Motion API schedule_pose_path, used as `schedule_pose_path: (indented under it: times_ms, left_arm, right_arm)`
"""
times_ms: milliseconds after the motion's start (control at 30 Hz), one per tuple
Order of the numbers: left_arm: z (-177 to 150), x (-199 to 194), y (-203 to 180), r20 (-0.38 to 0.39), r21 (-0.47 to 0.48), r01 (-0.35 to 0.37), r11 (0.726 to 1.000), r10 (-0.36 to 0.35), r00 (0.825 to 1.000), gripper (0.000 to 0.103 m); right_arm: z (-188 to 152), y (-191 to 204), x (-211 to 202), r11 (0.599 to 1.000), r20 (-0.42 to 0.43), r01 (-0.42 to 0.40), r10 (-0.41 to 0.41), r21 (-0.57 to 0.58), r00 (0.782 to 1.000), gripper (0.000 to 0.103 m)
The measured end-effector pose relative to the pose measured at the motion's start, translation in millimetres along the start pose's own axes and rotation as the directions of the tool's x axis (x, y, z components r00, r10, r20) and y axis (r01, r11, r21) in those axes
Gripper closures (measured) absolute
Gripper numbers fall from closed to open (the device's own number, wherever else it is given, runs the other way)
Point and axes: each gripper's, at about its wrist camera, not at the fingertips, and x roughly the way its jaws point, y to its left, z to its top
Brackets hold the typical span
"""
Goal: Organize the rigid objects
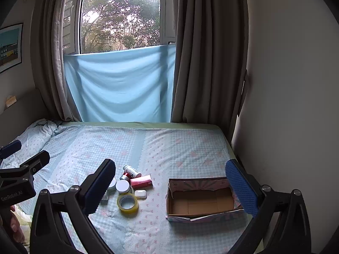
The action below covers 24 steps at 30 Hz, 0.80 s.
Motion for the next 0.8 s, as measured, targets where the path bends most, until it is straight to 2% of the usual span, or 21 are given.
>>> schedule_pose_path:
  times_ms: [333, 567, 800]
  left_arm:
    - [1, 4, 3, -0.008, -0.012, 0.006, 1.000, -0.007, 1.000, 0.001]
    - [1, 5, 2, 0.007, -0.006, -0.015, 1.000, 0.015, 1.000, 0.001]
    - [2, 6, 5, -0.003, -0.007, 0.008, 1.000, -0.008, 1.000, 0.001]
  right_arm:
    - [1, 4, 1, 1.000, -0.006, 0.003, -0.003, -0.011, 1.000, 0.000]
    - [1, 6, 0, 1.000, -0.008, 0.001, -0.001, -0.008, 1.000, 0.000]
    - [4, 12, -1, 1.000, 0.000, 0.002, -0.002, -0.005, 1.000, 0.000]
